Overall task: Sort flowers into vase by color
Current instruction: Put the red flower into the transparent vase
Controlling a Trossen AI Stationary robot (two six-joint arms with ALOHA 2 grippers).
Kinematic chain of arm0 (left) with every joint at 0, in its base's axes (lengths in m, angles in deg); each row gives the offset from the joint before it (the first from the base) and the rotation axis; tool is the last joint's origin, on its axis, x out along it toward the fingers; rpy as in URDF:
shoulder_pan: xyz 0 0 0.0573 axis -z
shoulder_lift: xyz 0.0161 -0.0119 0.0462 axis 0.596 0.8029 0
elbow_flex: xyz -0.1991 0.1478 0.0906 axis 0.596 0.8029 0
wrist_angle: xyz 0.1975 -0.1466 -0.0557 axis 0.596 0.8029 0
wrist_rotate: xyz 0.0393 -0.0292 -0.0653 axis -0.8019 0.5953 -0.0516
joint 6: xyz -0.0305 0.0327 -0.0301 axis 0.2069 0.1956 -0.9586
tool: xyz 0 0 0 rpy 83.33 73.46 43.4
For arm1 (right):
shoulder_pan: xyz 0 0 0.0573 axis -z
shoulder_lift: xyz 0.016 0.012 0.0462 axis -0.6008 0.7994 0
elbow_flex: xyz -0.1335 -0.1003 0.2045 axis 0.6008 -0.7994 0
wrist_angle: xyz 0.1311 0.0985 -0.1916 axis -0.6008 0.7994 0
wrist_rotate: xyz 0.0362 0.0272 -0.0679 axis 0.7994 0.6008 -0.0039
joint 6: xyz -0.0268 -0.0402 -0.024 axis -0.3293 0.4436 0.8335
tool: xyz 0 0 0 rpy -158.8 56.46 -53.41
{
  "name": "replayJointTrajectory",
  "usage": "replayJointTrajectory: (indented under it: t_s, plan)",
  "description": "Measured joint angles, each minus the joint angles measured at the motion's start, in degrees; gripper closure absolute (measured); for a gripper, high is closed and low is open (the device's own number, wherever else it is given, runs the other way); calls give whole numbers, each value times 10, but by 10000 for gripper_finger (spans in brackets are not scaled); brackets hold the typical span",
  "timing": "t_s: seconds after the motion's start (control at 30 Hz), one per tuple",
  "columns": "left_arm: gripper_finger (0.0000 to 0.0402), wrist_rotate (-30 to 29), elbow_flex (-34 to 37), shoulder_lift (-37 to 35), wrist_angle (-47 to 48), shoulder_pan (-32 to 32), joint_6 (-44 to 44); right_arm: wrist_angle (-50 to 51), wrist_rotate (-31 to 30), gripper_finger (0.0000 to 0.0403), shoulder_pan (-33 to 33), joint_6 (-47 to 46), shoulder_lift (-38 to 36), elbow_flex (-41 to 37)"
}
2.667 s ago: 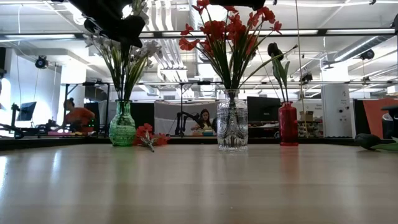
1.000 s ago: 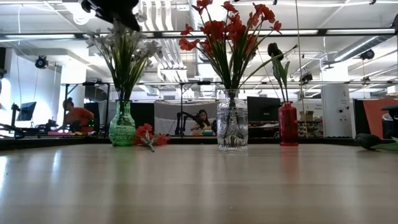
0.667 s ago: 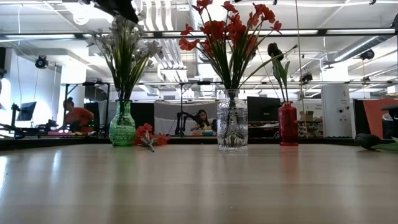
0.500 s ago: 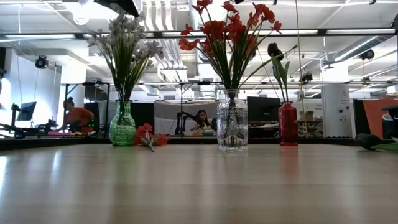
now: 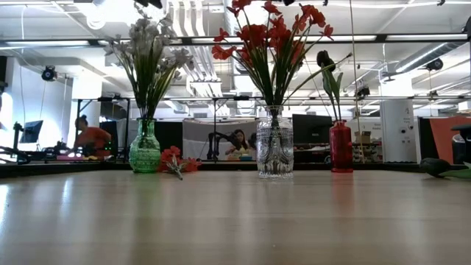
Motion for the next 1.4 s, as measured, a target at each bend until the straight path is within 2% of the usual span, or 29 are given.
replayJointTrajectory:
  t_s: [0.27, 0.5, 0.6, 0.7, 0.93, 1.13, 1.17, 1.3, 1.4]
  plan:
    - [81, -3, -67, 18, 53, 24, -45, 6, 0, 133, -13, 5, -25, 0]
    - [81, -7, -67, 33, 58, 79, -125, 39, 0, 130, -24, 8, -60, 0]
    - [81, -26, -63, 57, 67, 115, -174, 56, 0, 133, -26, 4, -70, 0]
    - [81, -35, -62, 85, 98, 148, -251, 66, 0, 136, -26, 0, -74, 0]
    - [81, -22, -62, 152, 212, 241, -498, 99, 0, 130, -30, -6, -79, 0]
    - [81, 14, -76, 192, 229, 301, -595, 134, 0, 128, -34, -17, -88, 0]
    - [81, 33, -82, 198, 234, 306, -609, 142, 0, 128, -34, -20, -89, 0]
    - [81, 180, -118, 224, 276, 313, -695, 171, 0, 131, -34, -40, -98, 0]
    - [81, 210, -125, 250, 292, 317, -735, 192, 0, 130, -34, -59, -106, 0]
